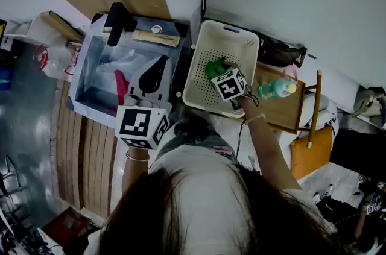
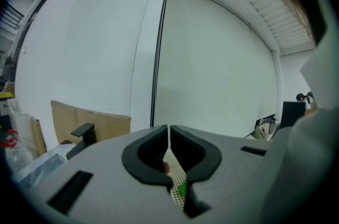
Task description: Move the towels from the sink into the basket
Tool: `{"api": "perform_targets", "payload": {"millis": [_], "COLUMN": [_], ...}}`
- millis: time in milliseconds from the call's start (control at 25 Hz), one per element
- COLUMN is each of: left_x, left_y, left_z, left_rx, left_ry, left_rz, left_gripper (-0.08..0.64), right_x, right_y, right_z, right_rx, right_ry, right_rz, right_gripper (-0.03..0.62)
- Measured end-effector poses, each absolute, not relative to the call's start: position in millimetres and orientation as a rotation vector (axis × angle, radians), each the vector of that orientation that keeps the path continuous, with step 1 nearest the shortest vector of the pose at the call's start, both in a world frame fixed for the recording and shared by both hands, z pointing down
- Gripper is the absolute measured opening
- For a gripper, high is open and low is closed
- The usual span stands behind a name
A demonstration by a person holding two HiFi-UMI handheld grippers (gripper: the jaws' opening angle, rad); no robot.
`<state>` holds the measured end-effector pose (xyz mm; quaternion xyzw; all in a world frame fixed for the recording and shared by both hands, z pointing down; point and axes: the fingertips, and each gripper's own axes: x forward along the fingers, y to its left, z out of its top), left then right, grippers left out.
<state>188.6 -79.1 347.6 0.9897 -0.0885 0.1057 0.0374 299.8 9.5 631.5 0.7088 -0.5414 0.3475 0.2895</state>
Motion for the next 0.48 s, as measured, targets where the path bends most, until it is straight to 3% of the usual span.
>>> {"api": "perform_targets", "payload": {"millis": [160, 480], "left_x": [178, 153], "left_y": [-87, -101], "left_z": [346, 344], "left_rx": [3.028, 3.003], "left_ry": [-0.330, -0.450], "left_rz": [0.314, 0.298], "left_gripper": [0.020, 0.020], "right_x": [296, 273], "right_y": [-4, -26], "right_z": [603, 541], "right_rx": [1.989, 2.114], "right_ry": [-1.491, -1.584], "right_rz": [0.870, 0.736], "right_gripper": [0.141, 0.063]}}
